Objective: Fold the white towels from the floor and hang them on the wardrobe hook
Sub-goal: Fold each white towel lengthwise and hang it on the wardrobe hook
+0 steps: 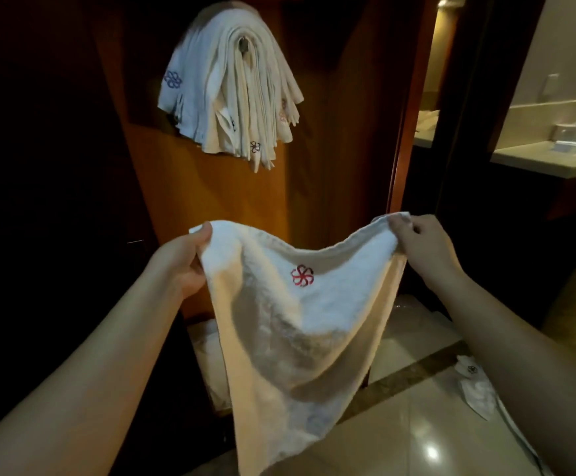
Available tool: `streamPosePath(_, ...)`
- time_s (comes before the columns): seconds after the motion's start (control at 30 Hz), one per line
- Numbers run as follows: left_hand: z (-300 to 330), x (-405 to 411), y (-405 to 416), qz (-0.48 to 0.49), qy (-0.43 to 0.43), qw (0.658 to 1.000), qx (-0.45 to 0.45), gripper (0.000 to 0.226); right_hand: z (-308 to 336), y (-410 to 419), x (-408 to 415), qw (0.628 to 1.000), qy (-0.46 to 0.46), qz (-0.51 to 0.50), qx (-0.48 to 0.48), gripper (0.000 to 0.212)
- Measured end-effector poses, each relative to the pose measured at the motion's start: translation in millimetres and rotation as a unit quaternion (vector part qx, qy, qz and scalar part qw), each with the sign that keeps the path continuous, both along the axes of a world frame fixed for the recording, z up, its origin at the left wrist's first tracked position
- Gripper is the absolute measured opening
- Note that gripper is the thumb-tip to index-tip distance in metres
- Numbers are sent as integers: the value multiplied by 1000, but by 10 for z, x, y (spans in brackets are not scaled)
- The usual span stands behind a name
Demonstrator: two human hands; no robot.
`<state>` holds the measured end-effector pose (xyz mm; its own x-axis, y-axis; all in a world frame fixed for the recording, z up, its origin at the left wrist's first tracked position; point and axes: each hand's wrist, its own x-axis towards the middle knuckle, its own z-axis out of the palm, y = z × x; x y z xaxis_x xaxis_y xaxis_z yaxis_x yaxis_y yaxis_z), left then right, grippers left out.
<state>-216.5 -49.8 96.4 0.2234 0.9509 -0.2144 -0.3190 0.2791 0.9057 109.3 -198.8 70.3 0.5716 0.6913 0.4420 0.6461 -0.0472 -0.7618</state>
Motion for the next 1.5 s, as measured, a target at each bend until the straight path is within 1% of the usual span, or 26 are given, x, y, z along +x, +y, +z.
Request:
streamPosePath(0.07,-81,-26,-134,9,-9,1000,-18,16,-68,-62,-176,999,43,16,-28,42)
streamPosePath(0.13,-165,-36,-254,15,-29,999,-29,16,-154,-85,-377,993,108,28,-41,42)
streamPosePath(0.23,-282,-6,-459,16,-39,998,-42,21,-269,-119,-659,980,198,29,-12,42)
streamPosePath(0.3,-381,41,-611,15,-37,998,-44,26,-365,-138,-821,974,226,27,-2,40)
streamPosePath(0.4,-554,133,-855,23,-3,1000,-7,33,-558,-162,-1077,984,175,17,-14,66)
streamPosePath(0.43,-602,167,-942,24,8,1000,13,32,-608,-178,-1172,987,158,14,-14,67)
streamPosePath(0.57,-689,281,-1282,-2,30,998,63,28,-730,-301,-1606,987,147,60,11,43)
streamPosePath(0.63,-724,301,-1395,-23,45,995,81,27,-769,-355,-1763,986,145,84,23,42)
streamPosePath(0.77,-800,301,-1548,-59,82,988,120,26,-809,-440,-1897,984,151,95,24,40)
streamPosePath(0.87,-855,330,-1614,-71,119,978,156,22,-824,-491,-1926,987,126,94,31,34)
streamPosePath(0.93,-885,335,-1619,-88,136,974,160,24,-833,-517,-1926,987,124,96,42,32)
streamPosePath(1.07,-933,319,-1598,-102,143,972,155,29,-846,-539,-1919,983,149,98,52,29)
streamPosePath(1.2,-927,315,-1598,-142,177,959,172,34,-885,-556,-1951,987,109,109,35,26)
streamPosePath(1.27,-862,287,-1593,-179,182,953,164,44,-905,-558,-1935,989,82,122,11,26)
streamPosePath(1.37,-796,228,-1536,-233,176,944,152,85,-918,-569,-1892,985,34,168,-20,31)
streamPosePath(1.4,-769,211,-1526,-248,183,939,152,91,-931,-581,-1890,984,13,178,-26,36)
streamPosePath(1.5,-711,190,-1532,-260,225,926,155,90,-985,-611,-1939,986,-30,161,-35,41)
